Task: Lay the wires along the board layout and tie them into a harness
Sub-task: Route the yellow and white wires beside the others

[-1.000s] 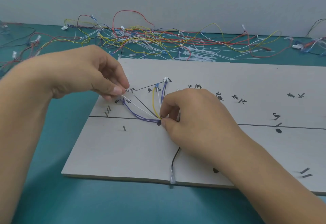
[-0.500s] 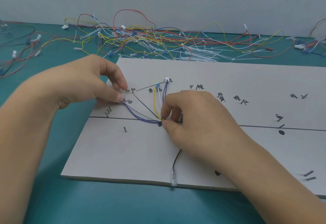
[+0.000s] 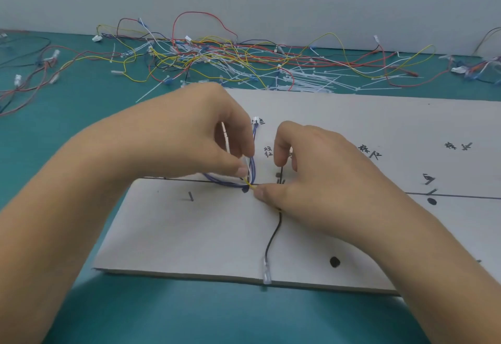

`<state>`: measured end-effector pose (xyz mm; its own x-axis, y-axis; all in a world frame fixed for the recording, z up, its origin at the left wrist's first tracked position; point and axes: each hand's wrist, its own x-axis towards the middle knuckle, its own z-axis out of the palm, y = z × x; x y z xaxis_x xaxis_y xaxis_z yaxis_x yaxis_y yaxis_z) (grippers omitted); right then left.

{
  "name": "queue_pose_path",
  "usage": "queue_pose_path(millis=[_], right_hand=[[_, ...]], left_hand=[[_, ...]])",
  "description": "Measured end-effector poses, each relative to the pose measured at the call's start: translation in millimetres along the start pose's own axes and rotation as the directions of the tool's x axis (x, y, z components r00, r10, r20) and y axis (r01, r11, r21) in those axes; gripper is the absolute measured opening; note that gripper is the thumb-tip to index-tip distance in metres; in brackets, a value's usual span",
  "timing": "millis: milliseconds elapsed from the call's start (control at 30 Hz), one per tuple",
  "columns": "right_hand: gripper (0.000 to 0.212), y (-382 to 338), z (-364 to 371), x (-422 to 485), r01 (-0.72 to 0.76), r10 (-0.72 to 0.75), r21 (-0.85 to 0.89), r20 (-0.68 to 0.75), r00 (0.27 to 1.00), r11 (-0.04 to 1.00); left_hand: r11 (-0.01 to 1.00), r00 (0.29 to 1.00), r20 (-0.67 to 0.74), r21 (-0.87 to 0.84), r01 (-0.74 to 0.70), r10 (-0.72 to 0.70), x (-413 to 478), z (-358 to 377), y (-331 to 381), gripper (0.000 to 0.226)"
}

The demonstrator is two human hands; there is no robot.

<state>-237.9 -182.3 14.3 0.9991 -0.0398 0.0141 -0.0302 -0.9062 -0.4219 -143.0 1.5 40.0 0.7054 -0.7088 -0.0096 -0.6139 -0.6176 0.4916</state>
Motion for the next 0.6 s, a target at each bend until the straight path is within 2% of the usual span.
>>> queue_pose_path(millis=[100,167,233,333,500,600], right_hand=[[0.048,2,-7,-1,-0.030,0.031,-0.012,0.047,0.998,0.999],[0.048,4,-13,-2,-0.055,0.055,-0.007,0.087,0.995,0.998],[0.047,6,-20,-4,-0.074,0.073,0.010,0.122,0.990,0.997],[0.043,9,-28,-7,-0.064,0.061,0.011,0.168,0.984,0.998],[0.026,19,-38,-6,-0.049,0.042,0.032,0.193,0.980,0.998],[0.032,27,-42,-5,-0.051,0.041,0.041,0.218,0.975,0.998]], left_hand=[[0.999,0.991,0.129,-0.023,0.028,-0.025,7,3,3,0.008],[0.999,0.986,0.165,-0.032,0.027,-0.021,6,5,2,0.008],[1.000,0.984,0.175,-0.014,0.016,-0.014,4,9,3,0.003],[0.999,0.986,0.169,0.036,0.002,-0.008,6,13,6,0.009],[0.996,0.982,0.189,0.093,-0.004,-0.014,11,10,9,0.007],[0.995,0.980,0.199,0.105,-0.005,-0.016,14,11,10,0.008]])
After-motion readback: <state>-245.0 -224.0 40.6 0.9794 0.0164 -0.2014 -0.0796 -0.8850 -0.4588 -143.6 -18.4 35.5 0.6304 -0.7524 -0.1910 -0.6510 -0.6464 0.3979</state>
